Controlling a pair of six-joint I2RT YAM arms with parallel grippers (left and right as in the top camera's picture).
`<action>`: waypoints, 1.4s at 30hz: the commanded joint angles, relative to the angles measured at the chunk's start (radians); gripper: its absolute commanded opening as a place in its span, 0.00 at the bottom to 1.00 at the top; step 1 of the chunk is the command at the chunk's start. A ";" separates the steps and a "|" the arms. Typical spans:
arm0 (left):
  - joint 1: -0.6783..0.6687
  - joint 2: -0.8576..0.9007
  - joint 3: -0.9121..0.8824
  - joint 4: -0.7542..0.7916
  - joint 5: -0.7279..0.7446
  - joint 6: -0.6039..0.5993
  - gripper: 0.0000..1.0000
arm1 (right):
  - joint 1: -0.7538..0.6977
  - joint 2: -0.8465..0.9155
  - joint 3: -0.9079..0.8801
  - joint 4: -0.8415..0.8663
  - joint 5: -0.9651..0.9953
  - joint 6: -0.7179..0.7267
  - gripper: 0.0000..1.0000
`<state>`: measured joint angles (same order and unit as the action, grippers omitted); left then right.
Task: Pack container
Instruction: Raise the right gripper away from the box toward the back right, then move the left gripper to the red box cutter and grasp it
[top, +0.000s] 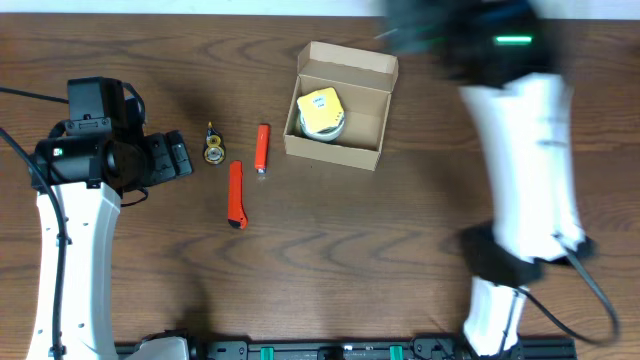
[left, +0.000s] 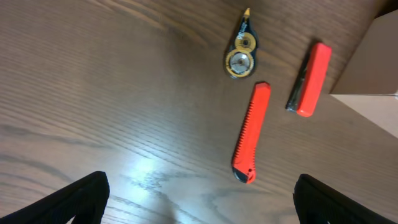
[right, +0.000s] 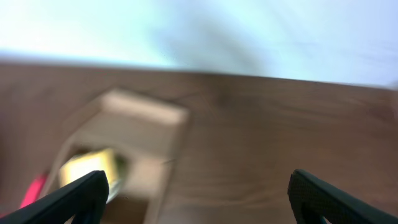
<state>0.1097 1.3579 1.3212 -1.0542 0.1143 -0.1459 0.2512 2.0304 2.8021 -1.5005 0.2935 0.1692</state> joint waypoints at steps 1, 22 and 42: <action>0.001 0.007 0.021 0.006 0.076 -0.027 0.96 | -0.156 -0.028 0.008 -0.010 -0.153 0.010 0.94; -0.129 0.423 0.540 -0.257 0.033 0.061 0.86 | -0.374 -0.003 -0.577 0.108 -0.220 0.056 0.99; -0.315 0.781 0.643 -0.211 -0.044 0.233 0.69 | -0.374 -0.003 -0.712 0.123 -0.219 0.055 0.99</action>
<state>-0.1802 2.1021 1.9472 -1.2755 0.0959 0.0868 -0.1226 2.0224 2.0933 -1.3819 0.0776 0.2092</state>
